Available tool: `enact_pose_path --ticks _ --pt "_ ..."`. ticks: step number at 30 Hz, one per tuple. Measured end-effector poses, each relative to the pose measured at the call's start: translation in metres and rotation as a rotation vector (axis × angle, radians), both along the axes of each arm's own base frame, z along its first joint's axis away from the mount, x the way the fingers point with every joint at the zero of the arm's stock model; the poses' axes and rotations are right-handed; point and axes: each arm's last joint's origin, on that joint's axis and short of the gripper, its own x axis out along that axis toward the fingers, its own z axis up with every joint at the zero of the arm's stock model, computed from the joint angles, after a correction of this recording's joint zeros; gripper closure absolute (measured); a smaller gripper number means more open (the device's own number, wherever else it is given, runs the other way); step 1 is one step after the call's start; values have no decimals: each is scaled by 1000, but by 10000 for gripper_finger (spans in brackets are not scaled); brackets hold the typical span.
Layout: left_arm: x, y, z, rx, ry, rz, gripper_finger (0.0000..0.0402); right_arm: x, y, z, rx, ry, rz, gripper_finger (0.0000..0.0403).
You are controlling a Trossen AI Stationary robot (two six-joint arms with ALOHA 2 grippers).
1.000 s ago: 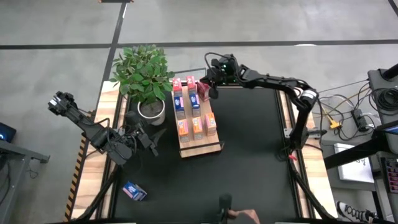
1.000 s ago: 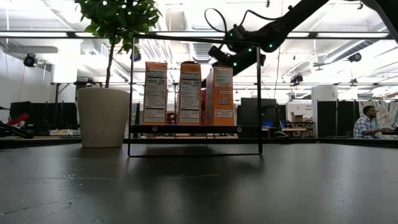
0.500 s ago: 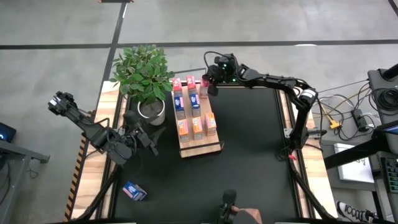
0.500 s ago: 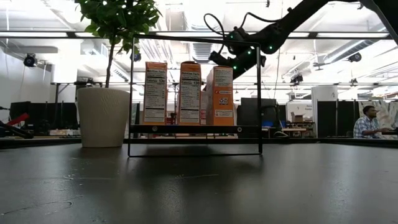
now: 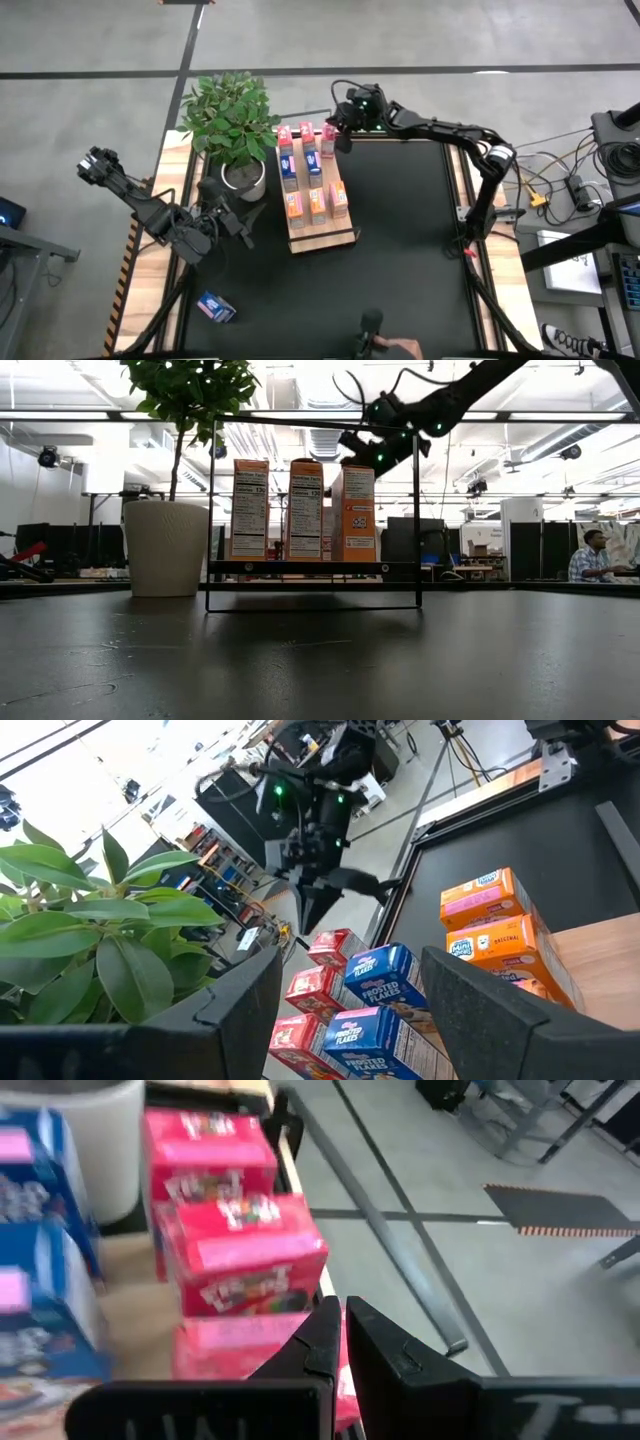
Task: Stack cereal on shelf
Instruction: Put the red cereal box on the shelf aligned with the other red cereal boxes
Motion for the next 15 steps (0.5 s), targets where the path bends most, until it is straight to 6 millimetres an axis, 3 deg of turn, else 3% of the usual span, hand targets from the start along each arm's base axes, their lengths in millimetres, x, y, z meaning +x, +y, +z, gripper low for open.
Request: enact_pose_path --ticks 8,15 --pt "0 0 0 0 0 -1 179 -5 28 9 108 54 218 390" --pt "0 0 0 0 0 0 179 -4 31 -11 166 127 226 390"
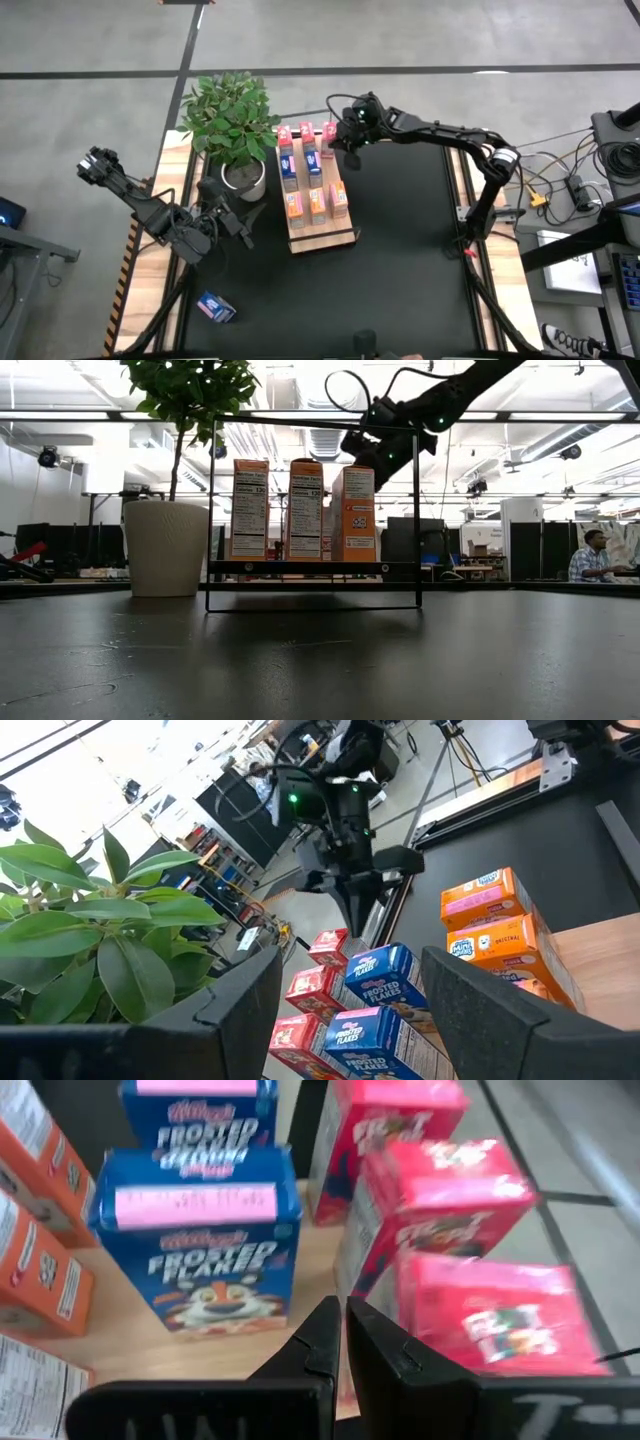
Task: Stack cereal on shelf
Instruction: Put the red cereal box on the shelf aligned with the other red cereal boxes
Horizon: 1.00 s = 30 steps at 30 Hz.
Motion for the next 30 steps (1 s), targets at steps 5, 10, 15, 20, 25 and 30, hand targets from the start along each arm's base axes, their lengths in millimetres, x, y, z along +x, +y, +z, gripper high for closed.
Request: enact_pose_path --ticks 5,10,15,20,25,30 --pt "0 0 0 0 0 0 179 1 0 -6 3 14 0 390" --pt "0 0 0 0 0 2 179 0 -2 -7 -21 29 -31 390" --pt "0 0 0 0 1 2 179 -1 -3 -8 -57 56 -58 390" --pt "0 0 0 0 1 2 179 -3 -4 -9 -77 90 -77 390" --pt "0 0 0 0 1 2 179 -4 -3 -11 -78 106 -81 390" --pt "0 0 0 0 1 2 179 -4 -4 -11 -95 115 -93 390"
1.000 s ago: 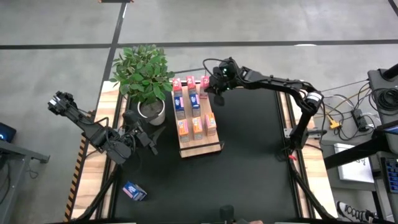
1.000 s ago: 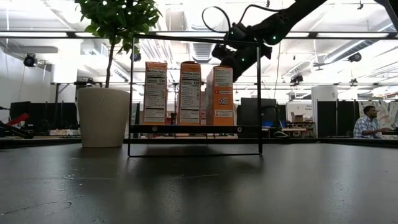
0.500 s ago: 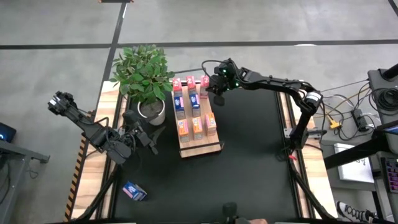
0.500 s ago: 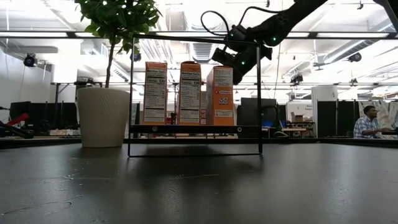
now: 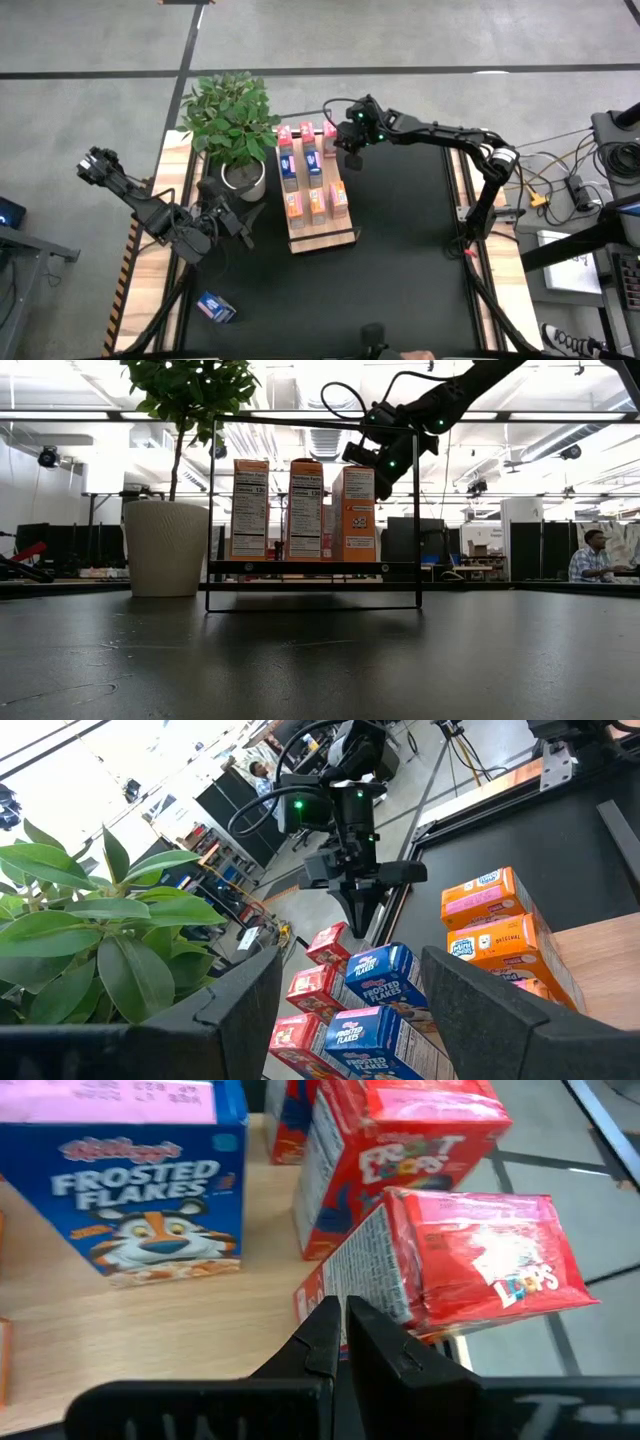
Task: Stack cereal on shelf
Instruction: Put the red cereal box on the shelf aligned with the other red cereal boxes, then put the blue cereal box on the shelf aligned with the other blue cereal boxes
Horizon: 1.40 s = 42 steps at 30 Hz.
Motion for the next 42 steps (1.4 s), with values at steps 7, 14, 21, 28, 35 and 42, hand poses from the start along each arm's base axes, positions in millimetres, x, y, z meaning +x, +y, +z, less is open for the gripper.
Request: enact_pose_path --ticks 7,14,21,28,35,42 --pt "0 0 0 0 0 0 179 0 -1 0 -15 13 -22 390" --pt "0 0 0 0 0 0 179 -1 0 -2 -3 28 -20 390" --pt "-1 1 1 -3 -3 0 179 1 7 -3 12 50 -2 390" --pt "-1 1 1 -4 -4 -2 179 1 12 -2 41 59 -9 390" --pt "-1 1 1 -4 -3 -4 179 -10 24 9 96 105 -10 390" --pt "-1 0 1 -4 -3 -4 179 -26 35 24 109 121 -12 390"
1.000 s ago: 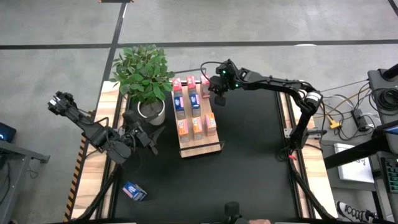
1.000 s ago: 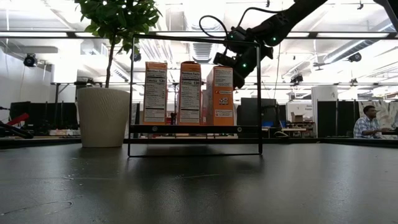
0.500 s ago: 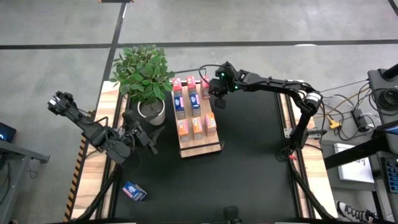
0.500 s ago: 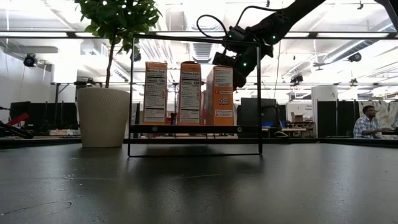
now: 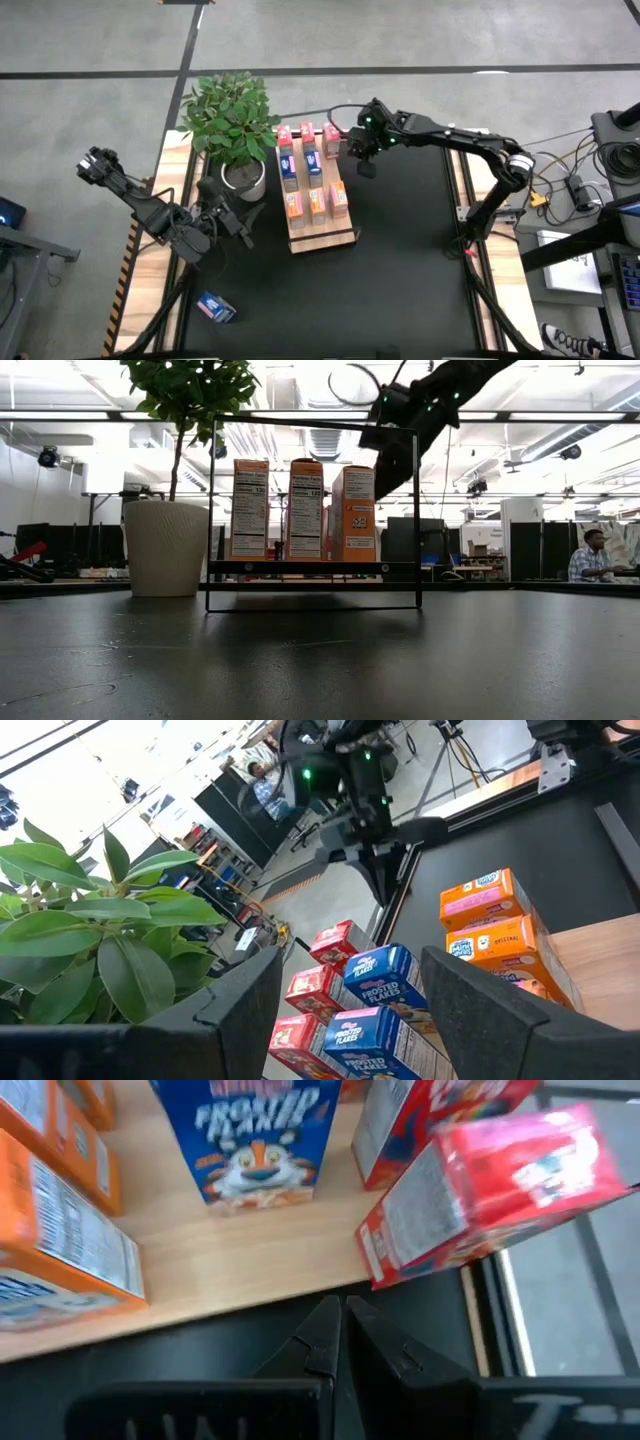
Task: Stack cereal on shelf
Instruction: Put the blue cereal box on the shelf aligned with the other blue cereal boxes
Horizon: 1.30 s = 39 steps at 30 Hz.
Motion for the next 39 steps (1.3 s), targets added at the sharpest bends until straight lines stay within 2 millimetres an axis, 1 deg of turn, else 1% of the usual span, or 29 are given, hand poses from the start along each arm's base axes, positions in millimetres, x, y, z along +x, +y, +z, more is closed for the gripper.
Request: enact_pose_path --ticks 4,8,11,14,18,21,23,25,28,31,35,39 --pt "0 0 1 -5 -7 0 179 -4 10 19 -17 -72 -13 391" --pt "1 -1 1 -10 -9 -9 182 -10 28 46 -33 -183 -21 392" --pt "3 -3 3 -46 3 -86 186 -15 50 65 -33 -249 11 392" --pt "8 -9 11 -89 5 -171 191 -22 78 82 -46 -302 78 392" --pt "19 -22 19 -104 28 -235 200 -31 111 96 -72 -351 136 392" --pt "26 -33 25 -139 69 -311 202 -36 132 95 -64 -358 199 392" --pt "29 -41 30 -181 114 -348 202 -39 144 91 -76 -349 211 392" --pt "30 -47 34 -238 176 -349 202 -42 154 84 -95 -338 207 392" --pt "34 -55 43 -389 251 -327 203 -46 167 74 -109 -342 204 392" --pt "43 -67 46 -568 361 -307 203 -48 176 67 -114 -382 230 392" --pt "57 -88 37 -754 555 -269 203 -52 184 63 -109 -440 240 392" --pt "66 -110 15 -828 731 -160 203 -52 187 59 -106 -446 250 392"
